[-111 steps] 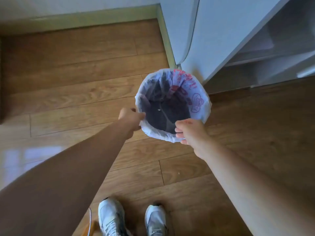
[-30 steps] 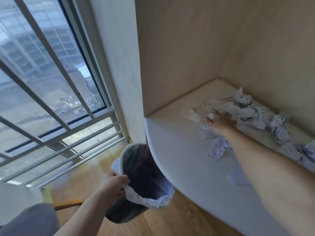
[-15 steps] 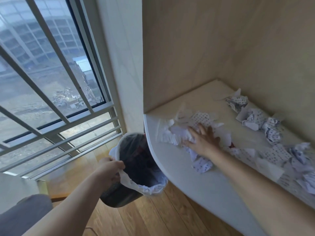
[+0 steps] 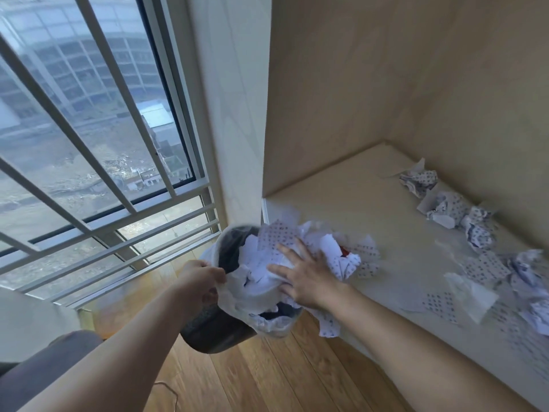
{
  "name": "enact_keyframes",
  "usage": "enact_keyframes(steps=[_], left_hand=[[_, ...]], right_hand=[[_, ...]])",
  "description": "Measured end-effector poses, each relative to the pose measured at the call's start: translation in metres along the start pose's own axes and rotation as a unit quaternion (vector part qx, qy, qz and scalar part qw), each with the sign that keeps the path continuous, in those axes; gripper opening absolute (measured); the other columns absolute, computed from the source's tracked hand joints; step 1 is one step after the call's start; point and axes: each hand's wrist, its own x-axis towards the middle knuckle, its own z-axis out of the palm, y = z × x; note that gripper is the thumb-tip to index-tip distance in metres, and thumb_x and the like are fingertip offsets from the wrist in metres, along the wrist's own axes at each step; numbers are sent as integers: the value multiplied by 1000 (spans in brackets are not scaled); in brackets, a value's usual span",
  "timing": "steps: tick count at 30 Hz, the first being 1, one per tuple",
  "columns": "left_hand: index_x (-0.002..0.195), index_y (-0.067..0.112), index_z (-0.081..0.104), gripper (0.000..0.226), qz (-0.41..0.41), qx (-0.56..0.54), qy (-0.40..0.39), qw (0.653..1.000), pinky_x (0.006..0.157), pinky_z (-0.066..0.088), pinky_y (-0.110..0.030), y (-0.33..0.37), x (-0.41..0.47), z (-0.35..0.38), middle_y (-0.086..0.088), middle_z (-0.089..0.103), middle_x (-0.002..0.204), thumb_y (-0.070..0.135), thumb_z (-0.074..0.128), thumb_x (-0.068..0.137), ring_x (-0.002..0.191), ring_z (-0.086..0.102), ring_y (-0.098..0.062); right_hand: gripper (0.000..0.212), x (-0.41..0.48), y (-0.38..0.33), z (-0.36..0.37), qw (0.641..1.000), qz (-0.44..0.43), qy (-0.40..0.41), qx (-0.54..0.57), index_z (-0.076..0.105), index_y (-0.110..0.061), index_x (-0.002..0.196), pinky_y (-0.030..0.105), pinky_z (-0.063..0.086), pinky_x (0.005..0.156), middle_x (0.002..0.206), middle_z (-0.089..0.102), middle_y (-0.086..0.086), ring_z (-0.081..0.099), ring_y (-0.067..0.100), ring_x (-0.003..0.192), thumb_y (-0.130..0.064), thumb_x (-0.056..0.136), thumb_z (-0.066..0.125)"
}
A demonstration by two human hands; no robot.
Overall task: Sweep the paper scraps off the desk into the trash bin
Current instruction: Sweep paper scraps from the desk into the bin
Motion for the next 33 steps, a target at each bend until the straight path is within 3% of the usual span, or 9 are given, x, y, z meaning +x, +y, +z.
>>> enact_keyframes(steps=[5, 10, 14, 17, 20, 23, 27, 30, 33], left_hand=[[97, -10, 63, 18, 1, -3, -19, 1000, 51, 61, -34, 4, -6, 5, -24, 63, 91, -4, 67, 80, 76, 69, -36], [90, -8, 62, 13, 6, -13, -41, 999, 47, 59, -33, 1, -8, 19, -24, 64, 88, -6, 67, 78, 72, 68, -36], [91, -5, 64, 13, -1, -3, -56, 998, 45, 56, -30, -2, -7, 28, -25, 66, 93, -4, 68, 79, 72, 70, -34], [98, -12, 63, 22, -2, -6, -64, 998, 45, 58, -32, -1, -8, 32, -26, 64, 91, -6, 68, 78, 66, 69, -33], [96, -14, 63, 21, -9, -12, -62, 998, 44, 56, -31, -3, -6, 35, -25, 63, 87, -6, 69, 78, 65, 70, -34], [93, -14, 65, 20, -13, -11, -61, 998, 47, 56, -31, -6, -2, 36, -24, 63, 84, -8, 70, 74, 61, 71, -33], [90, -11, 67, 17, -11, -7, -59, 998, 46, 56, -30, -8, 1, 35, -22, 64, 79, -5, 71, 75, 48, 71, -24], [89, -10, 66, 14, -13, -17, -66, 998, 46, 56, -29, -8, 3, 35, -21, 65, 78, -6, 70, 76, 48, 71, -23], [93, -10, 66, 16, -14, -18, -73, 997, 46, 56, -29, -9, 3, 38, -23, 67, 87, -4, 70, 78, 53, 73, -23]], right_hand=[[55, 2, -23, -5, 990, -123, -12, -71, 28, -44, 142, 75, 1, 108, 164, 5, 1, -10, 37, 148, -35, 92, 50], [58, -6, -27, -28, 982, -183, 29, -33, 29, -43, 145, 69, -5, 111, 164, 6, -2, -2, 26, 150, -52, 90, 45], [65, -27, 4, -32, 981, 26, 111, 160, 16, -42, 150, 65, 4, 116, 164, -2, -6, -7, 22, 150, -55, 91, 40], [74, -38, 31, -21, 933, 249, 92, 243, 7, -37, 152, 62, 9, 117, 164, -11, -1, -10, 28, 150, -61, 90, 39], [79, -38, 43, -9, 890, 351, 60, 285, 9, -29, 152, 63, 13, 114, 164, -3, 5, -6, 32, 149, -64, 89, 40], [76, -28, 33, -9, 900, 307, 76, 298, 12, -27, 152, 65, 9, 113, 163, 4, 1, -4, 28, 149, -64, 90, 35], [70, -26, -3, -12, 950, 144, 38, 274, 10, -35, 152, 56, 6, 117, 164, 9, -3, 2, 20, 151, -62, 92, 33], [62, -44, -15, -13, 918, 36, 26, 395, 18, -46, 148, 40, 8, 121, 162, 21, -5, 13, 9, 147, -60, 91, 38], [59, -63, 9, -12, 895, 114, 151, 404, 26, -44, 147, 42, 6, 121, 162, 19, -6, 7, 9, 147, -56, 92, 42]])
